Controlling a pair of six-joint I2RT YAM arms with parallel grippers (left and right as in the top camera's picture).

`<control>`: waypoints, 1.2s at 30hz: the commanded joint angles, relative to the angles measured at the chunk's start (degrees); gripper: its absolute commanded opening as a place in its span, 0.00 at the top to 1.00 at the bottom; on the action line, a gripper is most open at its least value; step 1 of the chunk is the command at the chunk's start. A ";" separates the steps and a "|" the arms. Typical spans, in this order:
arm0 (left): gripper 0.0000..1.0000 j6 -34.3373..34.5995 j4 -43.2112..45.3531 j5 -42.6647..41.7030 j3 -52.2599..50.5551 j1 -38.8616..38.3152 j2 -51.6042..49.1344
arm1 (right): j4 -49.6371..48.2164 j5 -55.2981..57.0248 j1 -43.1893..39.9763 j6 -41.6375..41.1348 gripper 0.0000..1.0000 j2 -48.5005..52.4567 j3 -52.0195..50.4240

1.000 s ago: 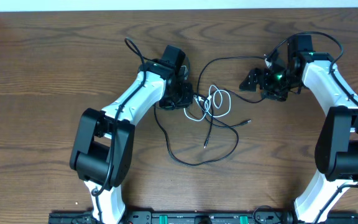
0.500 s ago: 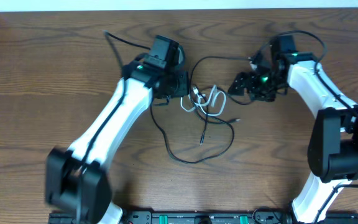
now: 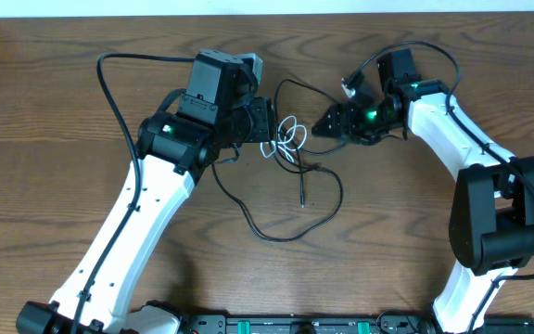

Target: Untangle cables

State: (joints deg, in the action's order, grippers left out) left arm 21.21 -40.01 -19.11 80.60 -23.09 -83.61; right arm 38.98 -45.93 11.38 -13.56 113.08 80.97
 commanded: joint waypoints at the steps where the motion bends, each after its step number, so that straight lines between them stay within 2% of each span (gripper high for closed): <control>1: 0.92 0.57 1.73 -5.40 0.92 0.04 0.46 | -1.27 -7.21 0.52 -0.59 0.25 -1.92 -0.04; 7: 0.92 5.11 9.09 -16.44 1.46 0.90 0.46 | -1.81 -7.63 1.75 -1.20 0.24 -2.08 -0.04; 12: 0.92 10.05 13.46 -23.30 1.81 3.98 0.46 | -6.14 -20.52 1.75 -1.22 0.25 -2.10 -0.04; 15: 0.92 11.82 13.57 -25.35 1.81 5.97 0.46 | -9.81 -22.29 1.57 -4.11 0.25 -2.12 -0.02; 18: 0.92 12.79 13.84 -27.61 1.81 7.08 0.46 | -12.44 -19.71 1.66 -6.54 0.25 -2.12 -0.02; 22: 0.92 14.03 14.91 -30.62 1.81 7.17 0.46 | -12.61 -10.40 2.89 -8.94 0.26 -2.12 -0.04; 30: 0.92 24.15 27.19 -40.02 1.81 7.17 0.46 | -13.14 2.14 9.55 -9.86 0.27 -2.12 -0.04; 36: 0.92 26.10 28.89 -40.92 1.81 7.19 0.46 | -10.73 8.15 9.81 -10.88 0.35 -2.12 -0.04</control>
State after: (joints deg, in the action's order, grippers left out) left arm 45.04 -11.73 -57.10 80.62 -15.97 -83.61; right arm 27.38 -43.62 21.89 -23.49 112.42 80.93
